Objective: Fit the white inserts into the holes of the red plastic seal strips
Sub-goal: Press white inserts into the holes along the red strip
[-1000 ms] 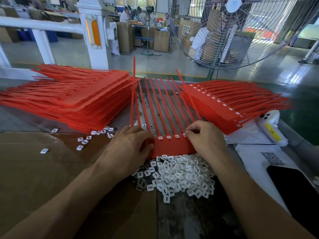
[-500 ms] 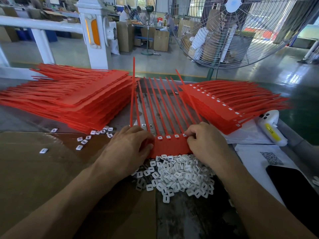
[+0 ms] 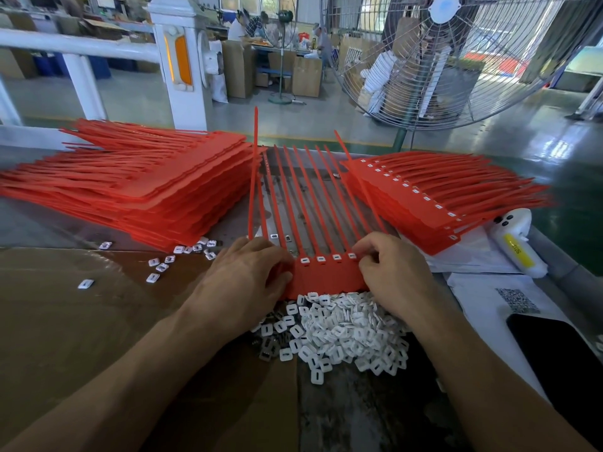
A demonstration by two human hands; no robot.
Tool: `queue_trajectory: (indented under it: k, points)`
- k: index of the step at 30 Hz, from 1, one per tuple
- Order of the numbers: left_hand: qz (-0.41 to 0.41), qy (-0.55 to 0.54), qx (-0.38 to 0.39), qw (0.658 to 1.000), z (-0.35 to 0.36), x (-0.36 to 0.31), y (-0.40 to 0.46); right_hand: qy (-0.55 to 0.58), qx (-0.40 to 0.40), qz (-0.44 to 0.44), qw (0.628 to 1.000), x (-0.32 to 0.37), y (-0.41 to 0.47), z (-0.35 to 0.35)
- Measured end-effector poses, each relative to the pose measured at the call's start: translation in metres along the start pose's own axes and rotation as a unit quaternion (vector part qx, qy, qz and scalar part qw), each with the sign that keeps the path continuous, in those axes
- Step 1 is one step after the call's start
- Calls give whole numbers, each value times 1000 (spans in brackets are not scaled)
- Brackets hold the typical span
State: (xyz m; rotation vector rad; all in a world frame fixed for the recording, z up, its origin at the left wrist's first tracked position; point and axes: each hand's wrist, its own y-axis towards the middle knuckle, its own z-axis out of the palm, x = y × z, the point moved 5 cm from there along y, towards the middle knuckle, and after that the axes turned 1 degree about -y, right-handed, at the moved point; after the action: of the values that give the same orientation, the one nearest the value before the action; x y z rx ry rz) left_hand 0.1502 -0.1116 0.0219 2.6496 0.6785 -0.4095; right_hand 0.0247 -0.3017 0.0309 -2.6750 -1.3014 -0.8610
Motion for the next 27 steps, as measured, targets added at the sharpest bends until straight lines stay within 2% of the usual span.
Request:
queue_trajectory:
  k: [19,27]
  points:
    - [1,0,5,1000,4,4,1,-6,17,-43,999,-4,8,6]
    - [1,-1,6,1000,4,5,1,28,82,-66,994,-6,15,-4]
